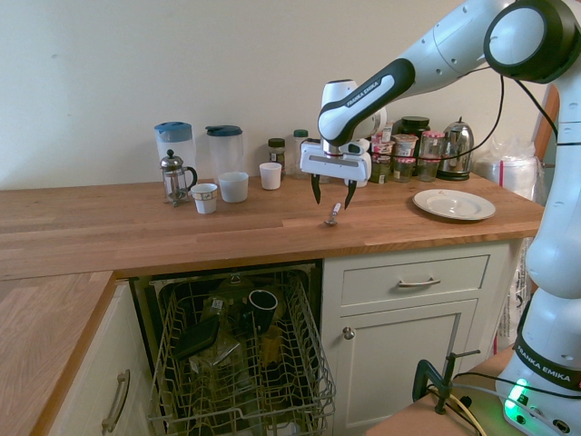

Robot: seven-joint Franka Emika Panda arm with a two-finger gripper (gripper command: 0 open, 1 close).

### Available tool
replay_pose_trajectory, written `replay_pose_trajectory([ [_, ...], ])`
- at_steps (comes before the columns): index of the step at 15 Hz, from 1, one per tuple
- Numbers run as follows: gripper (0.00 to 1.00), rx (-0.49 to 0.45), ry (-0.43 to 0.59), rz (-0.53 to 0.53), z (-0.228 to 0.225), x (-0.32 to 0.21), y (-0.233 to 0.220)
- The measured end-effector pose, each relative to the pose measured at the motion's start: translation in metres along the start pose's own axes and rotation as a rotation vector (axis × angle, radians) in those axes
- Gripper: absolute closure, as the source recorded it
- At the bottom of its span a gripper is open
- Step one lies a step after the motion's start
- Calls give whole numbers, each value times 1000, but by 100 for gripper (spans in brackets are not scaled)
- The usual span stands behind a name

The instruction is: Put the spoon in the dishwasher

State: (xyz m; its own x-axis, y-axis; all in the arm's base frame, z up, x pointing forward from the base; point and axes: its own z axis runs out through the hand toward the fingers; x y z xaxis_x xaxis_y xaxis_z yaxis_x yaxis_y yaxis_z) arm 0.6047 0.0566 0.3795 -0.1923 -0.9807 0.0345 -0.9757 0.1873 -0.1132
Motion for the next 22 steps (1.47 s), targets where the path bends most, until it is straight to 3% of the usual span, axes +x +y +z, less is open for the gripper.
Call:
replay_pose_trajectory([
  [10,0,-60,7,29,45,6,-23],
  [11,100,-62,7,27,47,6,-23],
  [22,100,-58,8,34,48,7,-26],
])
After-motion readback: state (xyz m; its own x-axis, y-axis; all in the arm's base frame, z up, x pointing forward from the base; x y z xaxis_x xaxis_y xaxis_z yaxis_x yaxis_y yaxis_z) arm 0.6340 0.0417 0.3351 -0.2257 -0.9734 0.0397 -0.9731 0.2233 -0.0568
